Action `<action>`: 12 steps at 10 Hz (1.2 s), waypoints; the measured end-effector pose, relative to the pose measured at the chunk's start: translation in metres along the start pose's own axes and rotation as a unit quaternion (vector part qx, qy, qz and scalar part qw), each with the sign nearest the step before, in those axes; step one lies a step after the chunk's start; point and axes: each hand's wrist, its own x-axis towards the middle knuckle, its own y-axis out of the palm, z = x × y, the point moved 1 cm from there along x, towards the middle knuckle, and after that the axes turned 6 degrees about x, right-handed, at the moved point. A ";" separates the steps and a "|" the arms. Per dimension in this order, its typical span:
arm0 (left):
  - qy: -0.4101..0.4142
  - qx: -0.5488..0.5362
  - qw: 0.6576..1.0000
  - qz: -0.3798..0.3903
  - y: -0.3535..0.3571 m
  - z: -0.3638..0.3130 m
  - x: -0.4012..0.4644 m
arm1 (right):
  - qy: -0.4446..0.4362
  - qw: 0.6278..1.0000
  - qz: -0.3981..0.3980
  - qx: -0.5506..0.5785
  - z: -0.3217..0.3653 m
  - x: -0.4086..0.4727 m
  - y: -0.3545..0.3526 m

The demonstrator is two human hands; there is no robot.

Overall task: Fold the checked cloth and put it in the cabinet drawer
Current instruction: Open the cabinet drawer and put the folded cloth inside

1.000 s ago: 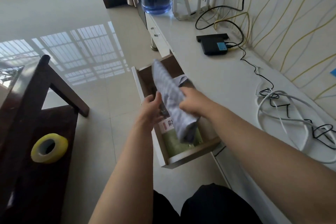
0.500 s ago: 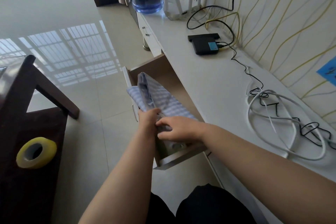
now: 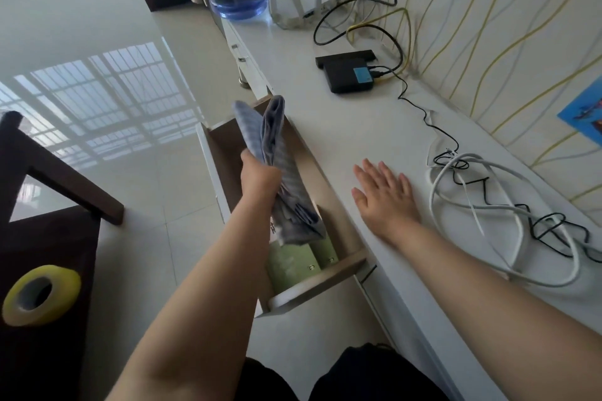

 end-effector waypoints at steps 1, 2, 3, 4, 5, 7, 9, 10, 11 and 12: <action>0.033 0.088 0.995 -0.024 -0.001 -0.027 0.013 | -0.006 1.000 -0.004 0.001 -0.001 -0.001 0.002; 0.052 0.175 0.983 -0.035 0.002 -0.043 0.026 | -0.009 1.000 -0.011 0.004 -0.002 0.000 0.002; 0.022 0.218 0.975 -0.033 0.006 -0.046 0.042 | -0.012 1.000 -0.019 0.001 -0.002 -0.001 0.003; -0.005 0.262 0.965 -0.018 0.016 -0.043 0.050 | -0.014 1.000 -0.027 0.002 -0.002 -0.001 0.005; 0.007 0.283 0.959 -0.002 0.038 -0.033 0.048 | -0.016 0.999 -0.037 0.005 -0.001 -0.001 0.005; 0.046 0.259 0.960 0.098 0.061 -0.027 0.046 | -0.014 0.999 -0.047 0.002 -0.002 0.000 0.008; 0.035 0.257 0.948 0.185 0.063 0.031 0.038 | -0.011 0.998 -0.061 0.007 -0.001 0.002 0.011; -0.070 0.224 0.969 0.080 0.053 0.068 0.035 | -0.015 0.998 -0.063 0.009 -0.002 0.001 0.011; -0.065 0.162 0.978 0.117 0.061 0.070 0.035 | -0.016 0.998 -0.066 0.014 -0.002 0.001 0.011; -0.058 0.118 0.984 0.122 0.065 0.060 0.040 | -0.016 0.997 -0.071 0.011 -0.002 0.001 0.011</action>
